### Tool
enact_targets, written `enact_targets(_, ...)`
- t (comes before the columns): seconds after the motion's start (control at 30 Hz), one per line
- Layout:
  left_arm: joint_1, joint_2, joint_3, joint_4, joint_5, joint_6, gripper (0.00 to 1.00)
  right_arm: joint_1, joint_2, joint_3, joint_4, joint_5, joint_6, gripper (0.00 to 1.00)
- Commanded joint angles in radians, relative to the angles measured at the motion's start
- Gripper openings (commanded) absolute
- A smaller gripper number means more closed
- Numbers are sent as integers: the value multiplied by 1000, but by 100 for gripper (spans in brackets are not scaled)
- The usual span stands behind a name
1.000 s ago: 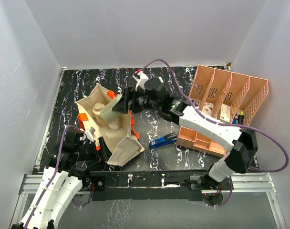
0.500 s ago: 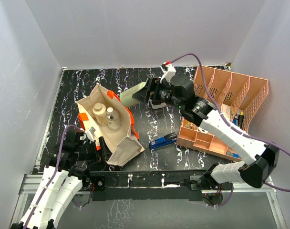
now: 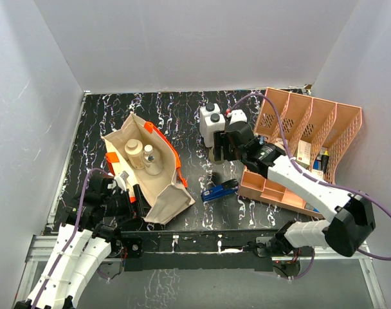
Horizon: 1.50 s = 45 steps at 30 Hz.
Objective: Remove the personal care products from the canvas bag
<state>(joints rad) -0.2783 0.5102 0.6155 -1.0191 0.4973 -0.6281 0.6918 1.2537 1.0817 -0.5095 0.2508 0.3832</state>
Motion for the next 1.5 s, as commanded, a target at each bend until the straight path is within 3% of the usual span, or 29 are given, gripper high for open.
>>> enact_targets(0.0,-3,-7,27,-38,14,2,82,-15,17,-6,218,78,-34,8)
enact_targets(0.2,-2,-12,44,-60,4,5,82,-32,148,6,278,134,-92,8)
enact_targets(0.63,-3,-16,54,-70,-5,5,82,-74,331,98,325,95,-128,8)
enact_targets(0.83,-4,-16,55,-65,-8,3,82,-91,377,127,326,61,-132,16)
enact_targets(1.0,-2,-12,70,-66,-20,3,85,-99,402,145,312,40,-135,36)
enact_targets(1.23,-3,-18,89,-69,-50,-6,88,-107,403,158,278,24,-141,81)
enact_targets(1.33,-3,-21,101,-62,-61,-16,89,-109,396,170,253,25,-147,94)
enact_targets(1.47,-3,-15,124,-63,-101,-24,91,-110,371,190,201,-7,-145,99)
